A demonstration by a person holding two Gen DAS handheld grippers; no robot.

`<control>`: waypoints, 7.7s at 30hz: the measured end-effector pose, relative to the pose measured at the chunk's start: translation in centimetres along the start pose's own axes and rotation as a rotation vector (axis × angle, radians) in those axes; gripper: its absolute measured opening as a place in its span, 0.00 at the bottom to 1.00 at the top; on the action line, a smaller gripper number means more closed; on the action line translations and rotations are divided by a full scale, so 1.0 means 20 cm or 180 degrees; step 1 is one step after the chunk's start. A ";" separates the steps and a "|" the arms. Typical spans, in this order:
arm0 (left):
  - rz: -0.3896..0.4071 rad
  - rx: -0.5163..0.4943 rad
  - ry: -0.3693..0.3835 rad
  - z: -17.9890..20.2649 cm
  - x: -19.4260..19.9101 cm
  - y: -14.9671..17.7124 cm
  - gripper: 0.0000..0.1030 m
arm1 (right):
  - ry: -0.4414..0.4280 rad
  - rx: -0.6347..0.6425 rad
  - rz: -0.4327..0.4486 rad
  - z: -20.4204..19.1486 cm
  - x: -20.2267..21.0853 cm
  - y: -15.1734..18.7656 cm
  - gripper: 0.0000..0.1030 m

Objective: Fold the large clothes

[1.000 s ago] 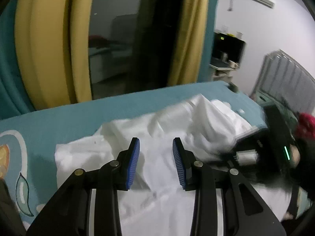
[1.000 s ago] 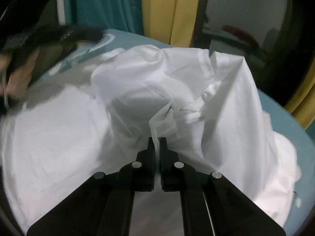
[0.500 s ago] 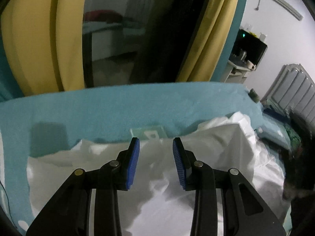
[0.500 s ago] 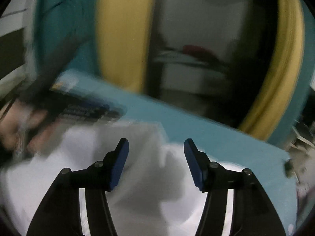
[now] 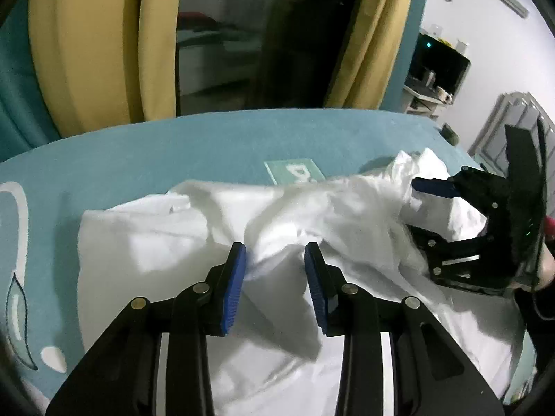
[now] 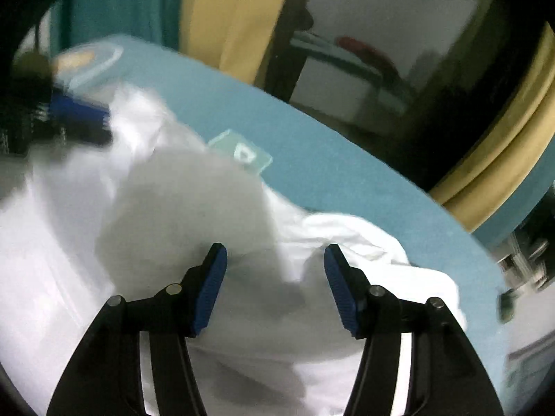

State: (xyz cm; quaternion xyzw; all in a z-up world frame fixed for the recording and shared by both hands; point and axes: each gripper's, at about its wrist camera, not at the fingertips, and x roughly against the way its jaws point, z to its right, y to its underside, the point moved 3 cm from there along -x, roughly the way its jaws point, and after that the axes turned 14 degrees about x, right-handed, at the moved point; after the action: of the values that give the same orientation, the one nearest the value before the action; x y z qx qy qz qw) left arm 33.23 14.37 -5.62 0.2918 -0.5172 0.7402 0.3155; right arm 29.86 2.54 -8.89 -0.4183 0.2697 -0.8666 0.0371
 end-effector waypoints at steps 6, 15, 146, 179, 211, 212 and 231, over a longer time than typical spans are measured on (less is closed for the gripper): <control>0.0016 -0.0134 -0.0125 -0.01 0.02 0.07 0.36 | -0.0007 -0.0318 0.0100 0.16 0.08 0.03 0.58; -0.0043 -0.0151 -0.0231 -0.03 0.03 0.14 0.37 | -0.0266 -0.0539 0.0350 0.09 0.06 -0.12 0.59; 0.1770 0.0709 -0.0716 -0.42 1.00 0.10 0.04 | 0.0737 -0.2455 0.0694 0.79 0.89 0.91 0.05; 0.0723 0.1346 -0.0924 -0.89 0.20 -0.38 0.41 | 0.0422 -0.2511 -0.0420 1.09 -0.07 0.87 0.48; 0.0185 0.0592 -0.0386 -0.40 0.37 0.37 0.10 | -0.0130 -0.2502 0.0014 0.40 0.50 1.03 0.07; 0.0210 0.0611 -0.0369 -0.40 0.40 0.39 0.10 | -0.0065 -0.2448 0.0006 0.39 0.53 1.03 0.07; 0.0083 0.0553 -0.0245 -0.27 0.71 0.84 0.10 | 0.0193 -0.2360 -0.0260 0.05 0.92 1.28 0.07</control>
State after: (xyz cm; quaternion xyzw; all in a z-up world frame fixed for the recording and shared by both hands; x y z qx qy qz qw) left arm 10.64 17.45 -6.22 0.3395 -0.4665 0.7746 0.2591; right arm 14.57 -25.16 -8.11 -0.3879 0.5492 -0.7228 -0.1595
